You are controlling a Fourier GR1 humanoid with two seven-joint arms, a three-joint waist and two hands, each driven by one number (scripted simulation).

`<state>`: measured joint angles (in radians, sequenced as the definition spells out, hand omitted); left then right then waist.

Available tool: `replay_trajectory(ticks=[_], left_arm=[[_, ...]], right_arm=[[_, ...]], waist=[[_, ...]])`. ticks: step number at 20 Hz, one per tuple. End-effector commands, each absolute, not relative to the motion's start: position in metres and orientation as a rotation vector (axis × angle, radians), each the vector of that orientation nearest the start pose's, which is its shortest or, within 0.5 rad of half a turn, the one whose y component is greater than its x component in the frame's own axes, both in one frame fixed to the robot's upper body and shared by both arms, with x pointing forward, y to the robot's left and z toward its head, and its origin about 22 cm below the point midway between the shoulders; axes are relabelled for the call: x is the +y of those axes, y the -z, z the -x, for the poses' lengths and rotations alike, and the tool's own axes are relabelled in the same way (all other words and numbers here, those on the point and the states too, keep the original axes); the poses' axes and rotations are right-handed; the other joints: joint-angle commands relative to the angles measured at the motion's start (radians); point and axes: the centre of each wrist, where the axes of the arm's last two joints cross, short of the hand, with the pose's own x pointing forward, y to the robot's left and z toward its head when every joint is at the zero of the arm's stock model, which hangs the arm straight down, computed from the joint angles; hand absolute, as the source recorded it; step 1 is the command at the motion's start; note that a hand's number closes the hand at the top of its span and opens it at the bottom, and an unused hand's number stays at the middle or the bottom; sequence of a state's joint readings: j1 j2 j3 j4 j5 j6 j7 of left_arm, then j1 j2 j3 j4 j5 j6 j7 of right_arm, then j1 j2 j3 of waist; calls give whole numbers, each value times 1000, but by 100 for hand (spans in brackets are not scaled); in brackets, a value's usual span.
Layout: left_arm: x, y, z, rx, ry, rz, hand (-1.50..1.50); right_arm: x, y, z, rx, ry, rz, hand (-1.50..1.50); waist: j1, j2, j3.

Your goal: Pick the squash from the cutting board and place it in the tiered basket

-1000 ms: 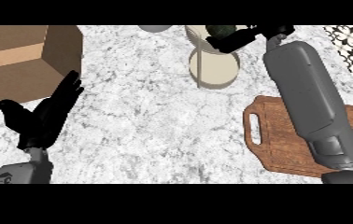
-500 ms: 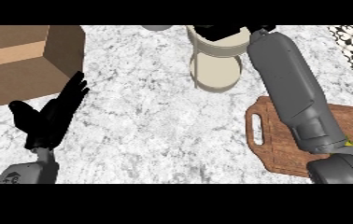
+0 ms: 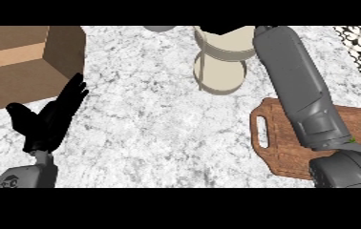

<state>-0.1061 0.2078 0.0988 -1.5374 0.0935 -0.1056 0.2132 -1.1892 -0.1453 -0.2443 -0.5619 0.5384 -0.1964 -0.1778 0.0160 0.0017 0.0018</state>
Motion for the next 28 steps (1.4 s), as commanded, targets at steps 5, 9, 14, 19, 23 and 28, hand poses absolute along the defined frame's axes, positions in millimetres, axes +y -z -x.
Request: replay_trajectory(ticks=[5,9,14,19,23,28], left_arm=[[301,-37,-250,-1434,93,-47,0],[303,-42,-266,-1426,97,-73,0],[282,-42,-254,-1442,96,-63,0],[289,-47,-268,-1442,100,-64,0],[294,-45,-266,-1424,98,-77,0],[281,-38,-263,-1433,113,-54,0]], right_arm=[[-193,-197,-472,-1900,-146,266,-150],[-215,-201,-473,-1899,28,232,-150],[-301,-207,-462,-1920,184,328,-150],[-367,-225,-444,-1889,246,390,-150],[-413,-261,-426,-1917,274,407,-150],[-476,-238,-391,-1922,282,435,-150]], waist=[[4,0,-1],[-2,4,-1],[3,3,0],[-8,4,-1],[1,5,-1],[8,10,0]])
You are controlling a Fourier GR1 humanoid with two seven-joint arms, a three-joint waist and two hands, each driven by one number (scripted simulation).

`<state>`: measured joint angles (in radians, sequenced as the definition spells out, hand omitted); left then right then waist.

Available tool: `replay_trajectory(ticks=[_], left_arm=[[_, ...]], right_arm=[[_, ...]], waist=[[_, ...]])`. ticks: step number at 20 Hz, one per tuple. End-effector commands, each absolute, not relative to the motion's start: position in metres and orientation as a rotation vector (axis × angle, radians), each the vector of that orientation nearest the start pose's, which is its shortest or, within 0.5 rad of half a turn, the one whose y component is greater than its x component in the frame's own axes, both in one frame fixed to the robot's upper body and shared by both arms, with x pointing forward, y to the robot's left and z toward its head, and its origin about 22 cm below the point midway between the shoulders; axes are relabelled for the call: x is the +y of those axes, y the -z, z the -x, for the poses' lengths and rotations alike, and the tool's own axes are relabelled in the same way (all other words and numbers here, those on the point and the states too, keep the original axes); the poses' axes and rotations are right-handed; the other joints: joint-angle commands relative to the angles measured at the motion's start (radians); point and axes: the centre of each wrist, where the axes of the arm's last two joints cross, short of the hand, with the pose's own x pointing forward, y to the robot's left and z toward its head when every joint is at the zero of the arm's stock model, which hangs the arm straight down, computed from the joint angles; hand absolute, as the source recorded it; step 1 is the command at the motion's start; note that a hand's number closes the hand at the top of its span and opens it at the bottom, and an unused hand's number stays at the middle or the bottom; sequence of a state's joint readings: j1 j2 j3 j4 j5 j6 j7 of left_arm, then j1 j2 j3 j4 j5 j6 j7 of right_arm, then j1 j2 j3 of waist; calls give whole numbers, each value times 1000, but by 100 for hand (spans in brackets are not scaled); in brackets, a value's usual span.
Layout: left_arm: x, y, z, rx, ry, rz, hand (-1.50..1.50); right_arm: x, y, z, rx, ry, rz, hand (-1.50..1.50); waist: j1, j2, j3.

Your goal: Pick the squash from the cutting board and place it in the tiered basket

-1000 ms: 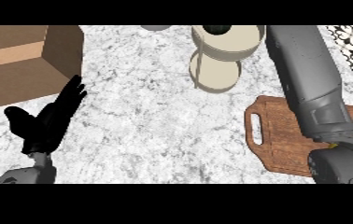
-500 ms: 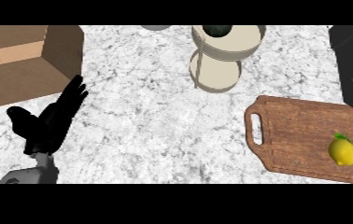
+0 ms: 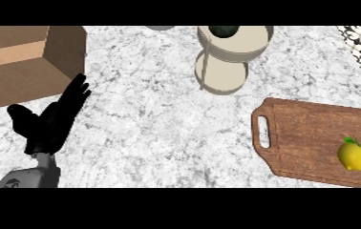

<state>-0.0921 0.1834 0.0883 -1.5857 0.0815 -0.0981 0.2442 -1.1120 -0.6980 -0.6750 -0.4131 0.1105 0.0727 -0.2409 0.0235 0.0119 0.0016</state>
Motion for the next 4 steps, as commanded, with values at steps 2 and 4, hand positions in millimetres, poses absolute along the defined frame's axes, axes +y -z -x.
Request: replay_trajectory(ticks=[2,4], left_arm=[[283,-35,-255,-1437,128,-36,0],[282,-44,-262,-1434,102,-36,0]], right_arm=[[-485,-240,-386,-1906,274,440,-150],[-507,-242,-368,-1909,255,457,-150]], waist=[[20,5,1],[18,7,2]])
